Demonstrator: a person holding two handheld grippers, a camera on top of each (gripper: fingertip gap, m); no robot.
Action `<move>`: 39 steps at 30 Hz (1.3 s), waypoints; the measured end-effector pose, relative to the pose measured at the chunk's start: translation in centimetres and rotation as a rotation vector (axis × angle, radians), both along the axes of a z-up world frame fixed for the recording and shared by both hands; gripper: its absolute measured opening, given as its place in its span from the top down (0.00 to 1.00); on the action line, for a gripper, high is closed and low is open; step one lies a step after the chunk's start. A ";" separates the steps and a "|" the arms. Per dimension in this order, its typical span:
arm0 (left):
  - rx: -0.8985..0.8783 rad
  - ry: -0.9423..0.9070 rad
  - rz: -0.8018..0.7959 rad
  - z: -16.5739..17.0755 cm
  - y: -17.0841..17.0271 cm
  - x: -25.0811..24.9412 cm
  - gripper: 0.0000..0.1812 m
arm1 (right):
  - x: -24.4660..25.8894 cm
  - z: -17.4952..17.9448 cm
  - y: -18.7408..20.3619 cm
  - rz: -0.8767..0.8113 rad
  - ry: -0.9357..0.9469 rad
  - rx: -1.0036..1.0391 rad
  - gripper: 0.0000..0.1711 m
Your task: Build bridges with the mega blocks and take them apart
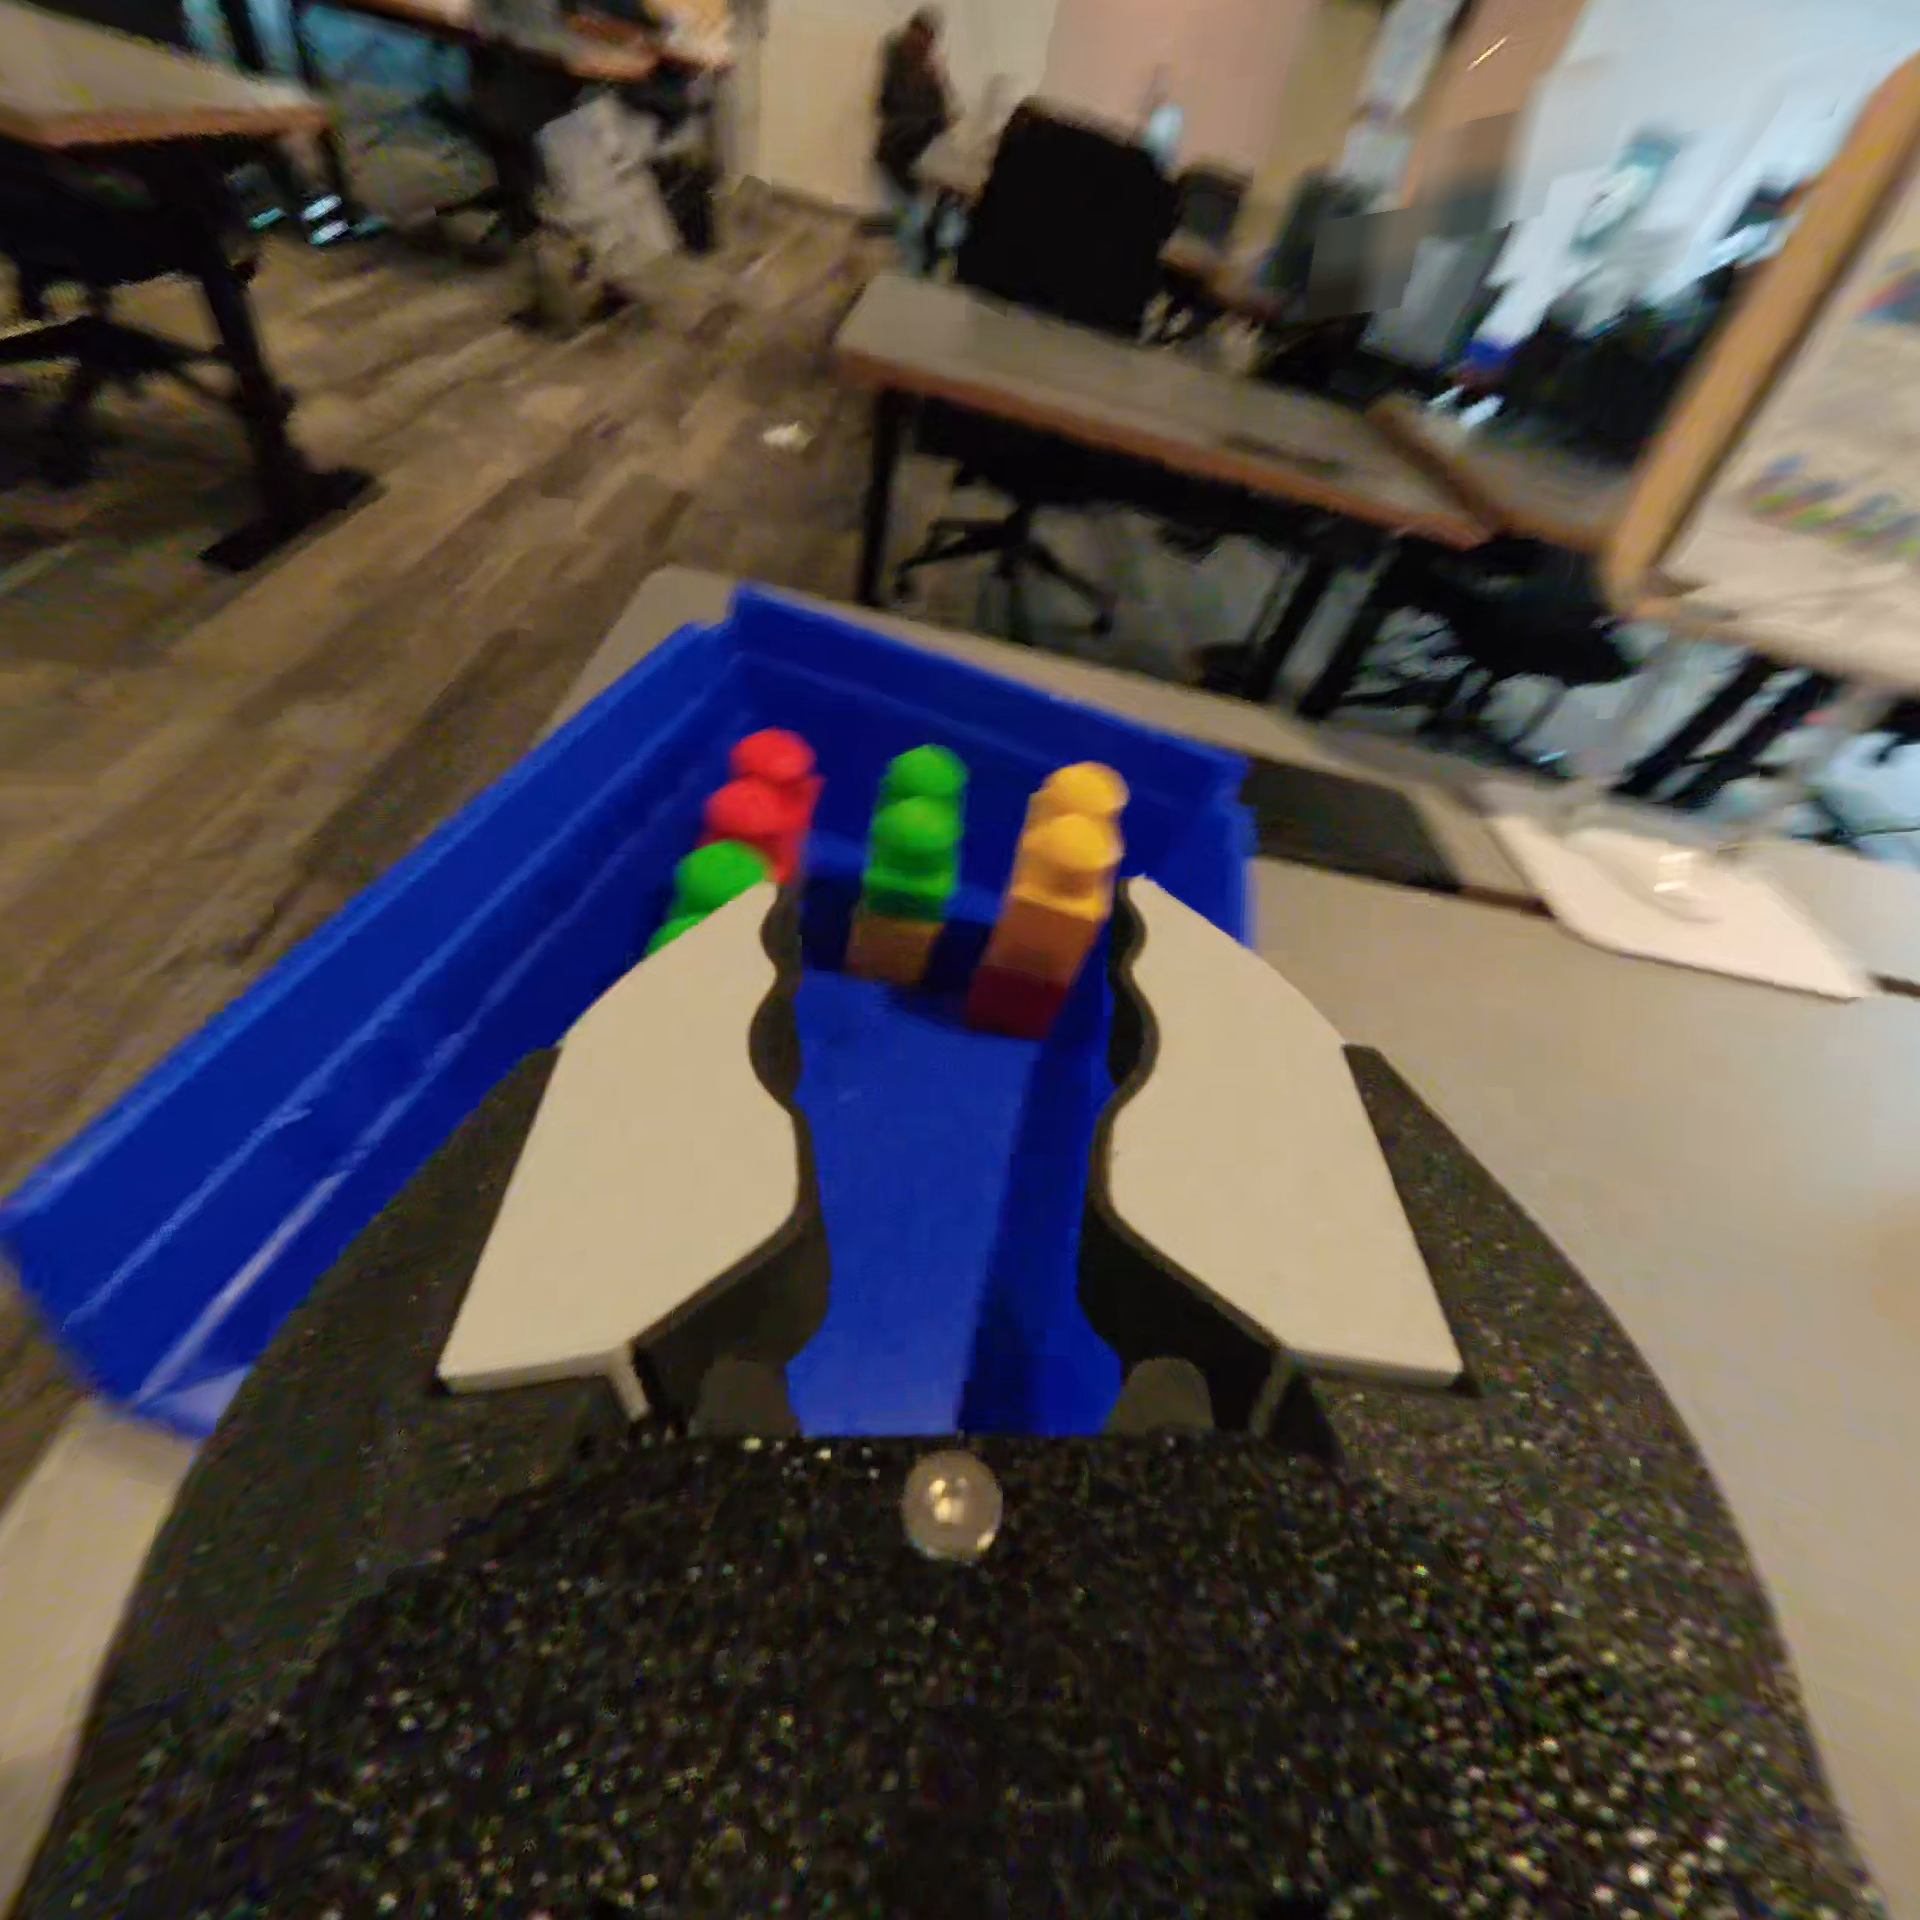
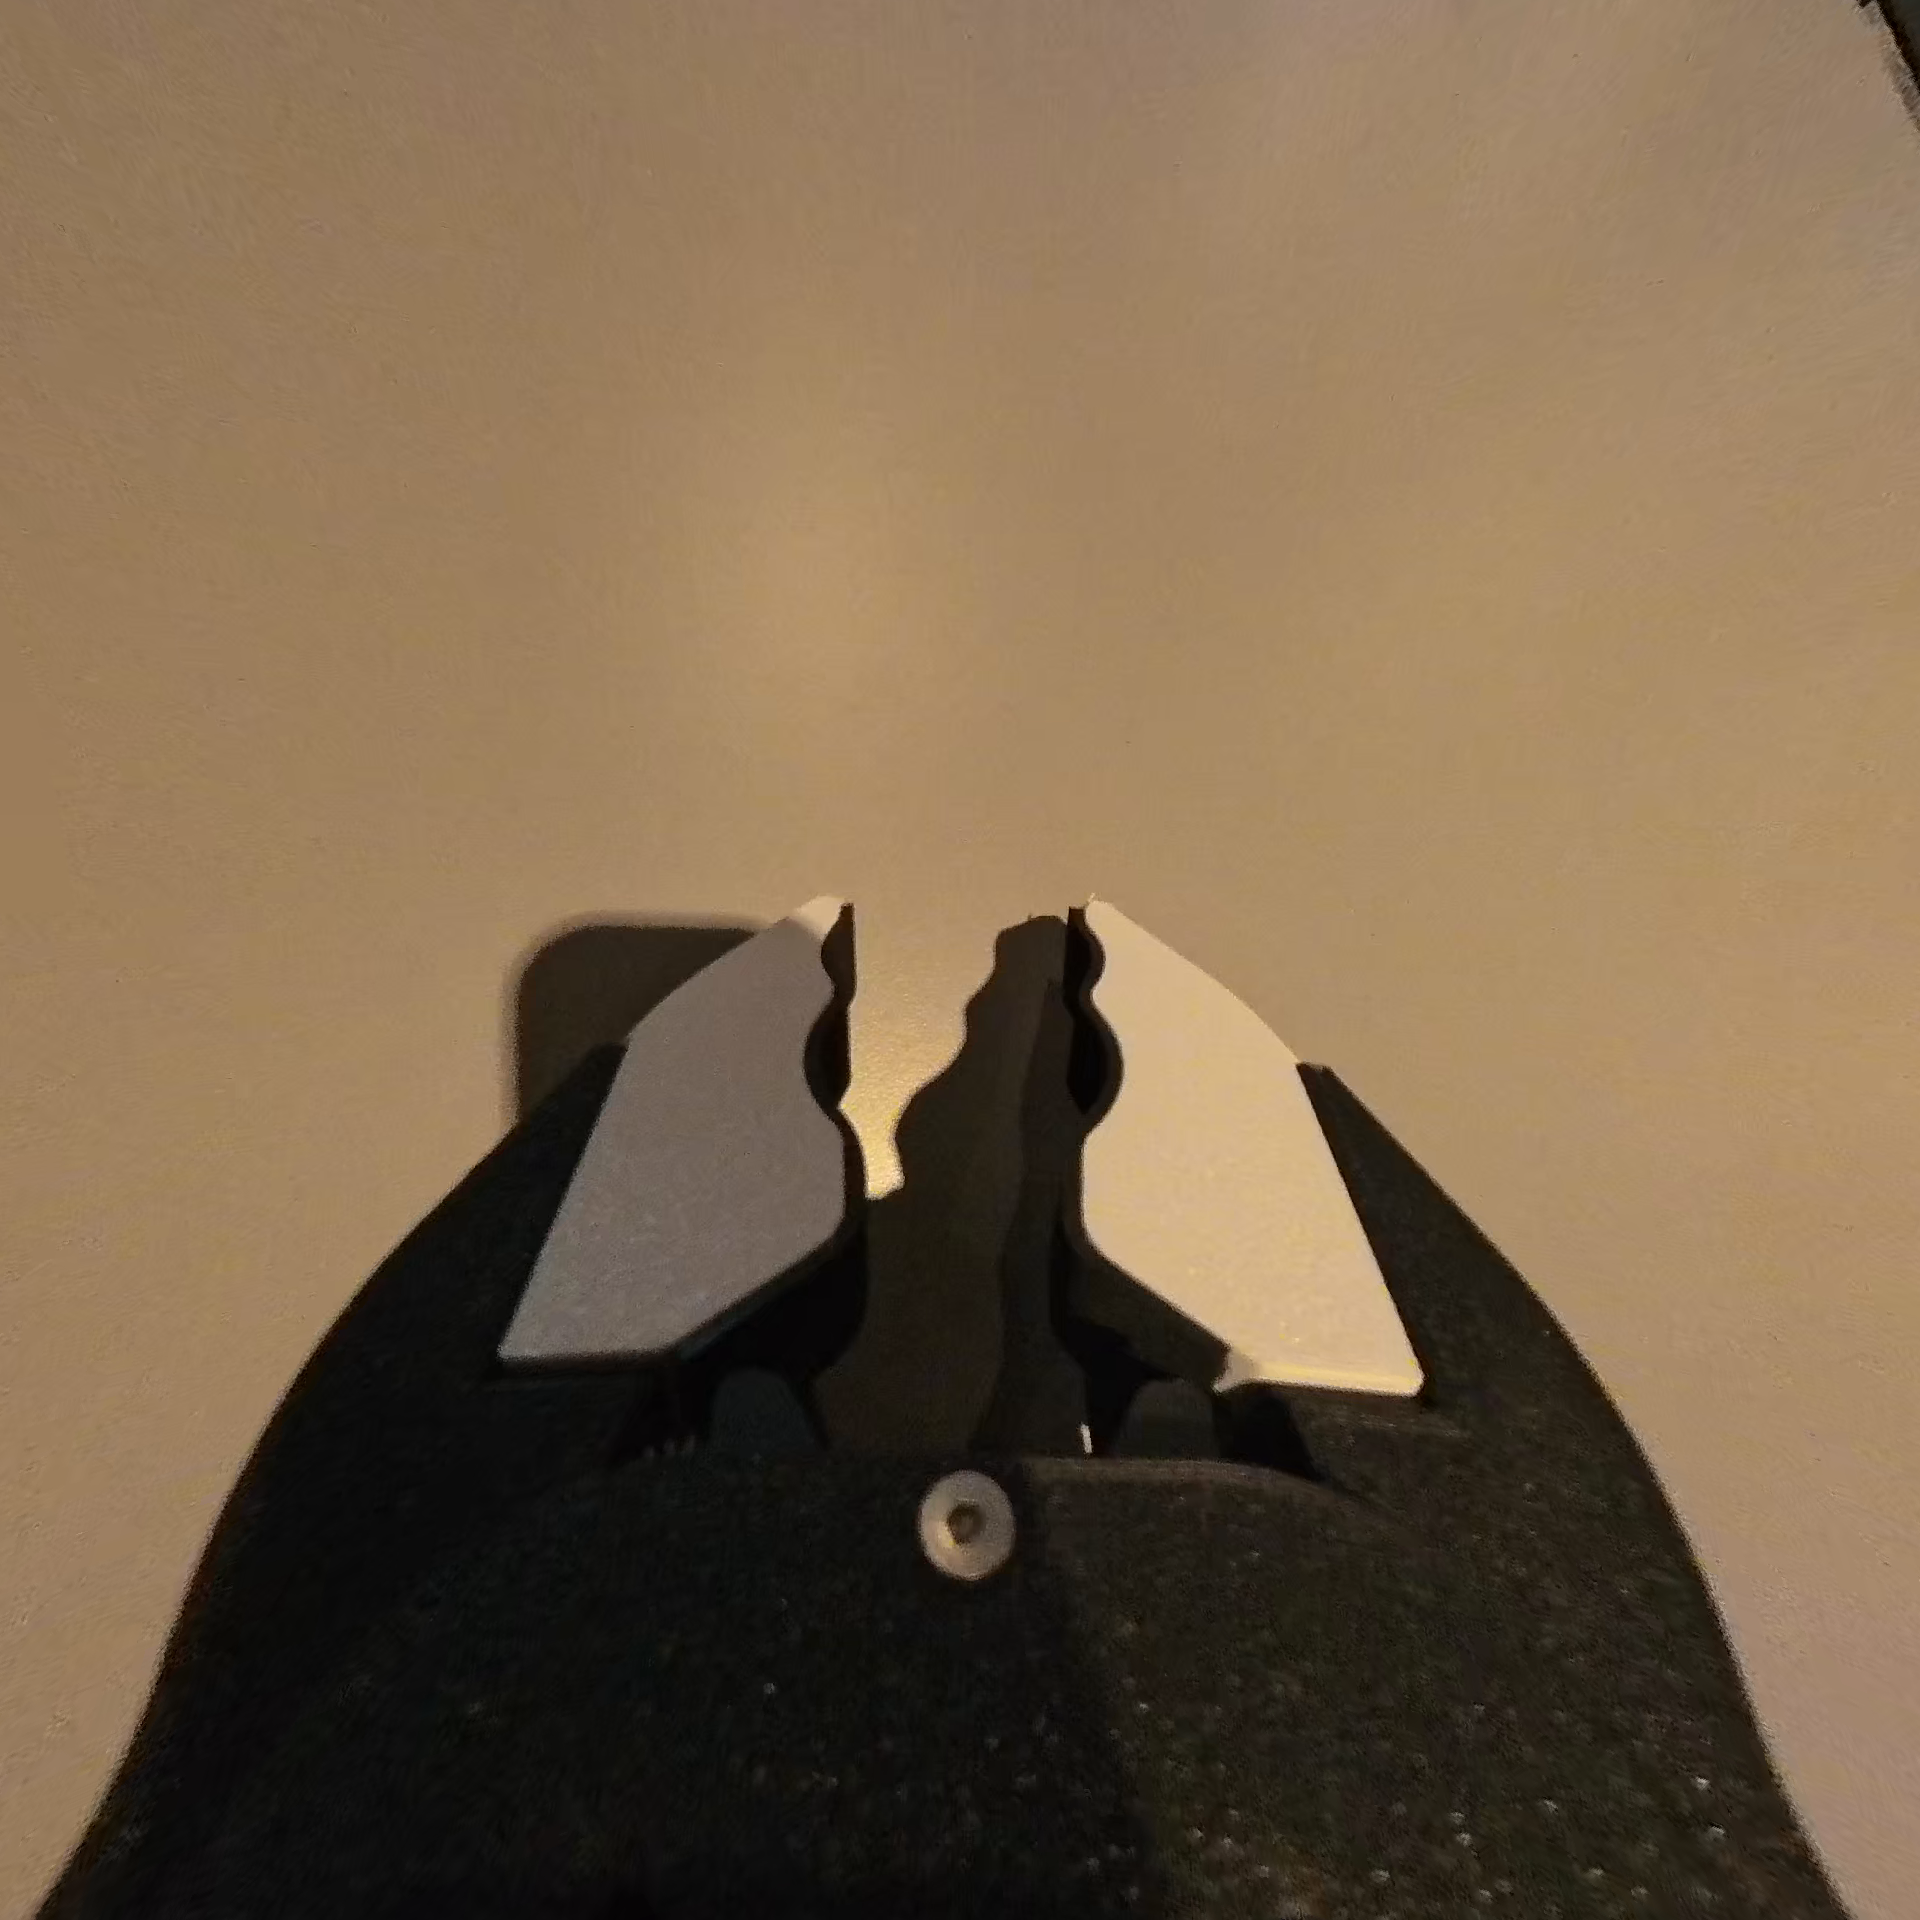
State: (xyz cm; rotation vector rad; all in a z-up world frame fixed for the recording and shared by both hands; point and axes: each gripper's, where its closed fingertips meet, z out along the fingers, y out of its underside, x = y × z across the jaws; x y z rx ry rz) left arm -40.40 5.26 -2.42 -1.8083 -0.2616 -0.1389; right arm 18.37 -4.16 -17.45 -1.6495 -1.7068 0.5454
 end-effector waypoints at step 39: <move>-0.720 0.301 0.076 -11.1 3.0 -2.9 0.79 | 0.1 -0.1 -0.5 0.015 -0.005 -0.015 0.78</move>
